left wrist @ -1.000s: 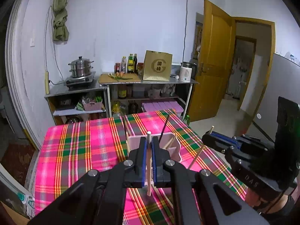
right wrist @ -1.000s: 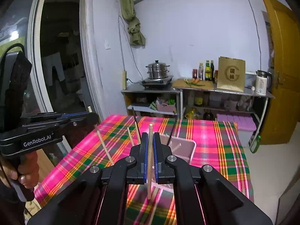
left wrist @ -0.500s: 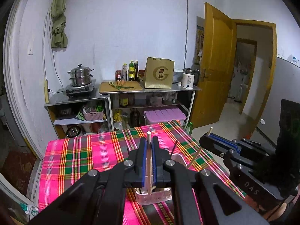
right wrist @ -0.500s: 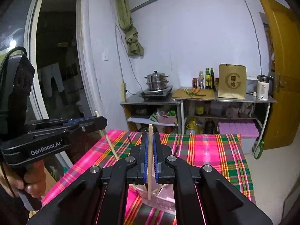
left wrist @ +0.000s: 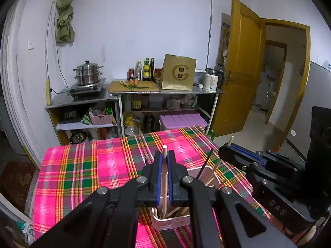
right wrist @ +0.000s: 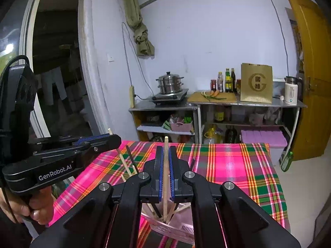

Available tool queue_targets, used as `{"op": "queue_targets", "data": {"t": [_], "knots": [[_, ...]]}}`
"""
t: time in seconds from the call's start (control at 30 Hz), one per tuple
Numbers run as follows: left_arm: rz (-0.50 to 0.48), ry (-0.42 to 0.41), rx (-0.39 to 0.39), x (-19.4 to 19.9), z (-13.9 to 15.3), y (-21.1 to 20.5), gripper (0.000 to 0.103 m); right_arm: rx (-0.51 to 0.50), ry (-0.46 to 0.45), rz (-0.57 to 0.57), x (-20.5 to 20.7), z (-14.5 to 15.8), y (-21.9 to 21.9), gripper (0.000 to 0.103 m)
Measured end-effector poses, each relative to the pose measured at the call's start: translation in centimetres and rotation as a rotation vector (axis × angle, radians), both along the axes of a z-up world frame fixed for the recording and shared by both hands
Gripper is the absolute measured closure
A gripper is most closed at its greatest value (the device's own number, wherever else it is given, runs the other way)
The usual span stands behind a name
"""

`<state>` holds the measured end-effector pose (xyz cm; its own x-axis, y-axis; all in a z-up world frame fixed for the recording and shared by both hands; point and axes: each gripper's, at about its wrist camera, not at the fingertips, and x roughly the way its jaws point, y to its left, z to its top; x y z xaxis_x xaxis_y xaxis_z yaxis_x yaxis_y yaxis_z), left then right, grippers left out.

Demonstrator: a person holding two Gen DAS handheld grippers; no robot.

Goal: Organize utensils
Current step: 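Lower the wooden chopsticks into the basket and open both tools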

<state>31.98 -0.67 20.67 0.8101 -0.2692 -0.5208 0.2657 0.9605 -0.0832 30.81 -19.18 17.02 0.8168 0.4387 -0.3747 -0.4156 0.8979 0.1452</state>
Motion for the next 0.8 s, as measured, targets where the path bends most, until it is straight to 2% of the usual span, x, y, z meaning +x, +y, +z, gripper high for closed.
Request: {"op": "queue_targets", "data": {"t": [0.4, 0.8], "knots": [[-0.009, 0.068, 0.017, 1.1, -3.5, -0.2, 0.097, -0.037, 0.073, 0.005, 1.2, -2.9, 0.4, 0.098], [-0.018, 0.083, 0.017, 0.7, -4.3, 0.1, 0.097, -0.043, 0.082, 0.009, 0.6, -2.9, 0.1, 0.098]]}}
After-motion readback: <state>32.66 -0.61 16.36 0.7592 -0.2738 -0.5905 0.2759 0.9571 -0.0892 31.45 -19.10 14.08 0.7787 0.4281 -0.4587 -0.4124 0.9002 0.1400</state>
